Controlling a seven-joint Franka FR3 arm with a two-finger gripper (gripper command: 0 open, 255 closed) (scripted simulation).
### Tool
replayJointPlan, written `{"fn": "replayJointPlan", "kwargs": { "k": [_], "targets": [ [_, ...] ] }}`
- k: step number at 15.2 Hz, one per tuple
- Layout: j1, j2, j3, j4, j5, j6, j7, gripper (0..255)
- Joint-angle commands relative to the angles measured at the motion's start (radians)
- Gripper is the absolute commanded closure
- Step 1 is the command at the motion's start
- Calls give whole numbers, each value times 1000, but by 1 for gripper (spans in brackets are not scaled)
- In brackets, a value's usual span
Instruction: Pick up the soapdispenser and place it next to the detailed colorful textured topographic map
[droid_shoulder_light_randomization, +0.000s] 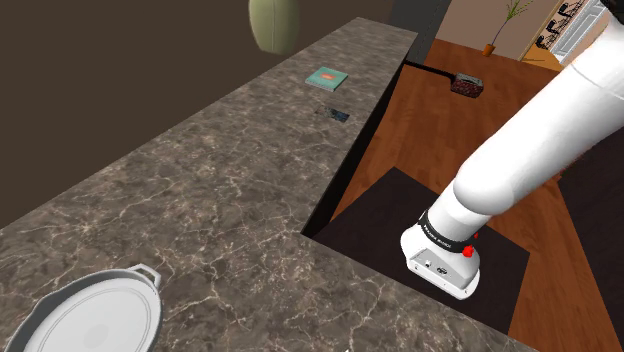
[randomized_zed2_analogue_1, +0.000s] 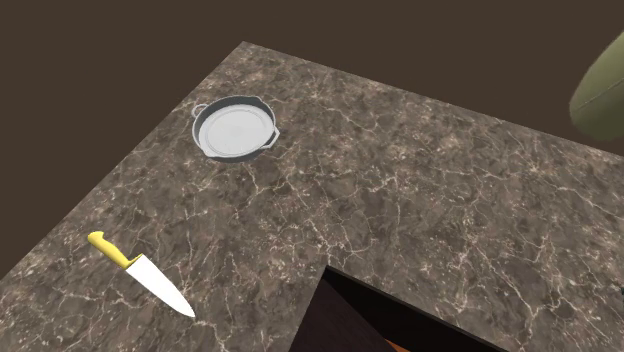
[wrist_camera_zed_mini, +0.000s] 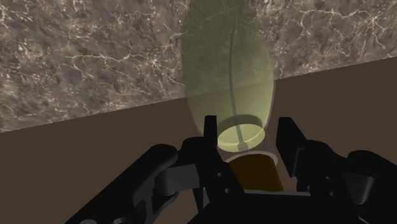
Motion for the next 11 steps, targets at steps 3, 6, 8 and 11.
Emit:
{"fn": "replayJointPlan", "kwargs": {
  "k": [3, 6, 8, 11],
  "targets": [
    [-37, 68, -53, 79, 17, -33, -87, 255],
    [-66, 132, -89, 159, 31, -65, -146, 255],
    [-87, 181, -110, 222, 42, -91, -183, 255],
    [-123, 265, -138, 335, 62, -137, -235, 255]
  ]
}}
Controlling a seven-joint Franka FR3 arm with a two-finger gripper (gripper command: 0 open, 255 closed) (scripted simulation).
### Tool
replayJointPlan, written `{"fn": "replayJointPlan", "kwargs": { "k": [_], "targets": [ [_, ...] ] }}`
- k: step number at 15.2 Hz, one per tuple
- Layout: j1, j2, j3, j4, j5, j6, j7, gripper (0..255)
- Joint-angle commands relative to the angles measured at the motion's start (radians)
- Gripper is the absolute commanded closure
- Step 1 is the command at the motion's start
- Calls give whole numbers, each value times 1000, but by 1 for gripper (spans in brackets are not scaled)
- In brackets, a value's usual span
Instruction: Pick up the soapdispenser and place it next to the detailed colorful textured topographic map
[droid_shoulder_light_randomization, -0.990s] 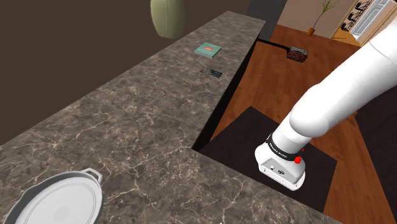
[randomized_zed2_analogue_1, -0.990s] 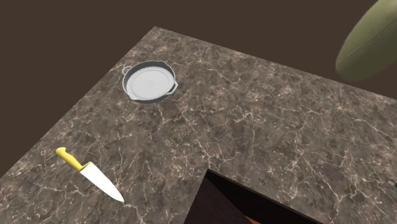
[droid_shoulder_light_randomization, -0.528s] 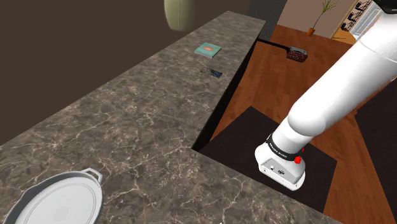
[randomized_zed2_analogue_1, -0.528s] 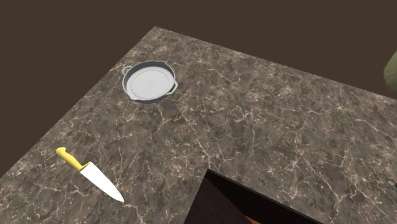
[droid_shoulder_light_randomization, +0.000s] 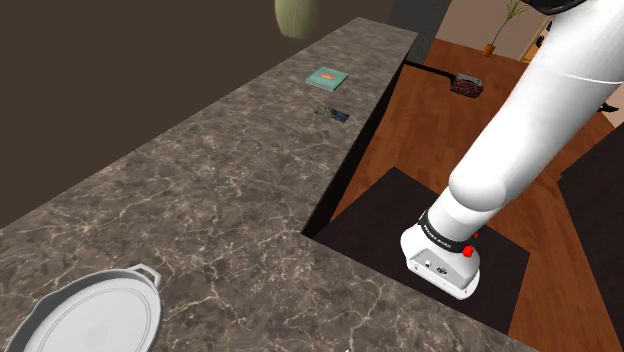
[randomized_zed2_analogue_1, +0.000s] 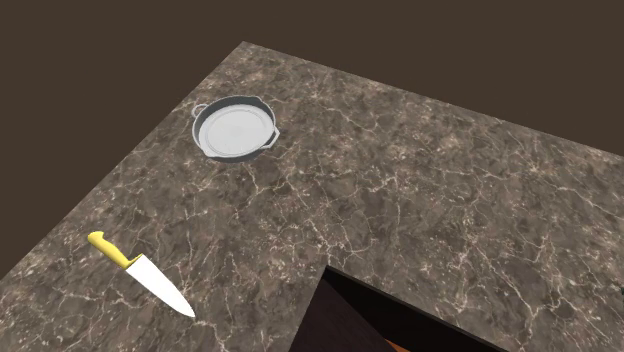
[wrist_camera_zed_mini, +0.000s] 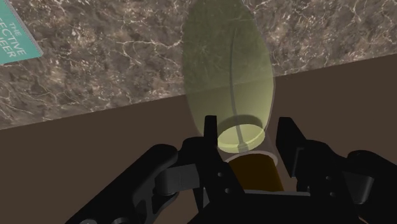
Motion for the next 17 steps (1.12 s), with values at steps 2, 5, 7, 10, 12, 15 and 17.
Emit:
{"fn": "replayJointPlan", "kwargs": {
  "k": [2, 5, 7, 10, 12, 15, 17],
  "targets": [
    [-39, 96, -26, 131, 23, -52, -50, 255],
    [-86, 214, -44, 304, 48, -123, -88, 255],
    [-128, 329, -51, 482, 70, -195, -104, 255],
    [-119, 279, -52, 360, 64, -127, -124, 255],
    [-114, 254, -53, 294, 62, -87, -136, 255],
    [-108, 224, -53, 208, 60, -32, -152, 255],
    [-105, 208, -53, 157, 59, 1, -162, 255]
  ]
}}
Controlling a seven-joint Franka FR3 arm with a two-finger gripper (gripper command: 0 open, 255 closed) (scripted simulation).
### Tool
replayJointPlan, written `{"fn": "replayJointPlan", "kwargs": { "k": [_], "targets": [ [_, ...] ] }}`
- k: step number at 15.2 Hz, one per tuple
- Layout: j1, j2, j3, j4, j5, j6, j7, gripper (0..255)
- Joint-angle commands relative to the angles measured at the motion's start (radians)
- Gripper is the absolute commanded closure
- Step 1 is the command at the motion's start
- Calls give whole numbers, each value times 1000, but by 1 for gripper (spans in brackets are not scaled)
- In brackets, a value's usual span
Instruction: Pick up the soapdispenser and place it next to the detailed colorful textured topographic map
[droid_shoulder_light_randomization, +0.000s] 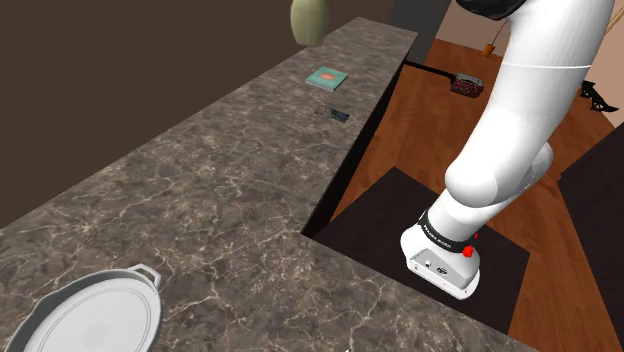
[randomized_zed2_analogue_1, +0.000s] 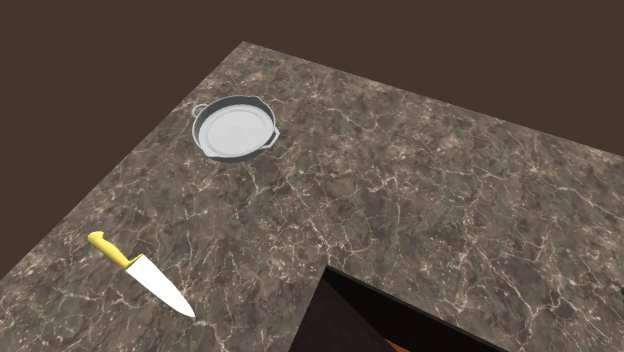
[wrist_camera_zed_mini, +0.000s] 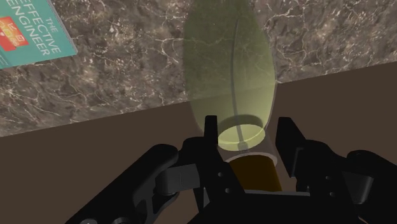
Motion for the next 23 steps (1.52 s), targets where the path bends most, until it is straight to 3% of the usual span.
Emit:
{"fn": "replayJointPlan", "kwargs": {
  "k": [1, 23],
  "targets": [
    [4, -13, 0, -48, 0, 35, -10, 255],
    [21, -69, 7, -419, 23, 337, -107, 255]
  ]
}}
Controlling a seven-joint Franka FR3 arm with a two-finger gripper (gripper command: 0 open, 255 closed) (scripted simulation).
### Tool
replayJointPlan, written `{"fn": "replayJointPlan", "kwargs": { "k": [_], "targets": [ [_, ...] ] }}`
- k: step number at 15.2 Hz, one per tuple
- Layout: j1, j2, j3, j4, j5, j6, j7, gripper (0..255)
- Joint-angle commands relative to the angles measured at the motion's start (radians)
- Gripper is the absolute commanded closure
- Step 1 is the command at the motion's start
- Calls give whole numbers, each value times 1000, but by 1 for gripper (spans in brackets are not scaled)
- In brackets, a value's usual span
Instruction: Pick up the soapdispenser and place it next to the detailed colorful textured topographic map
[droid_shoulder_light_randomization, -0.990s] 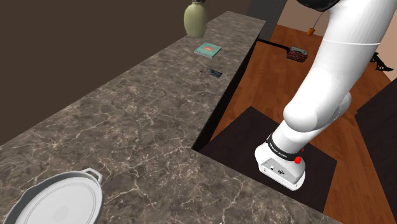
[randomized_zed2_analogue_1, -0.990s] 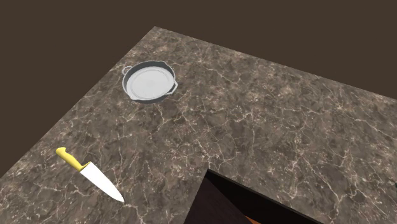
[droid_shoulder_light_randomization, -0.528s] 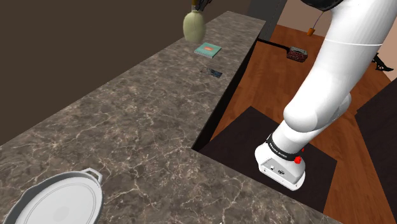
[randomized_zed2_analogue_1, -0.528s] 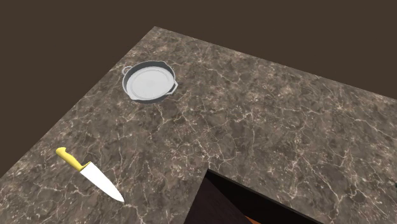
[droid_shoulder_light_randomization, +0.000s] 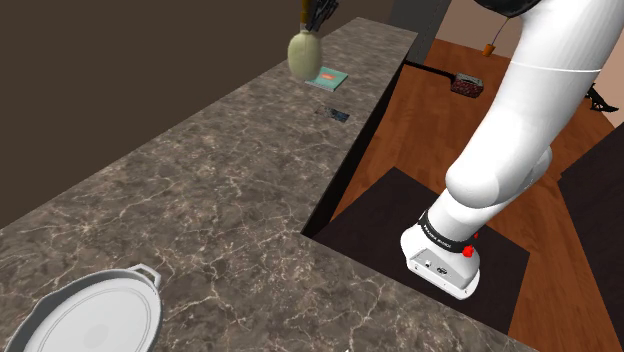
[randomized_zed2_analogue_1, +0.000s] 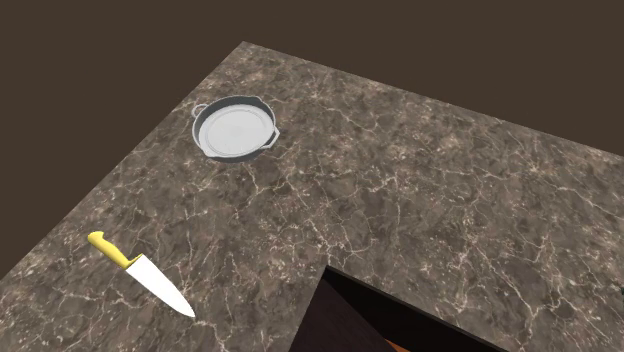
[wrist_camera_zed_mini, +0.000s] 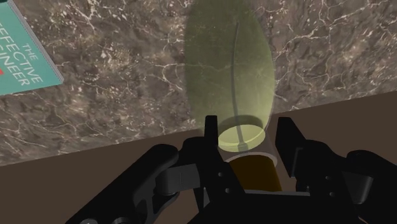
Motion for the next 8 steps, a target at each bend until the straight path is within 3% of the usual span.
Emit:
{"fn": "replayJointPlan", "kwargs": {
  "k": [1, 8],
  "targets": [
    [2, 0, 2, -27, 4, 28, -8, 255],
    [4, 11, 6, -103, 21, 110, -40, 255]
  ]
}}
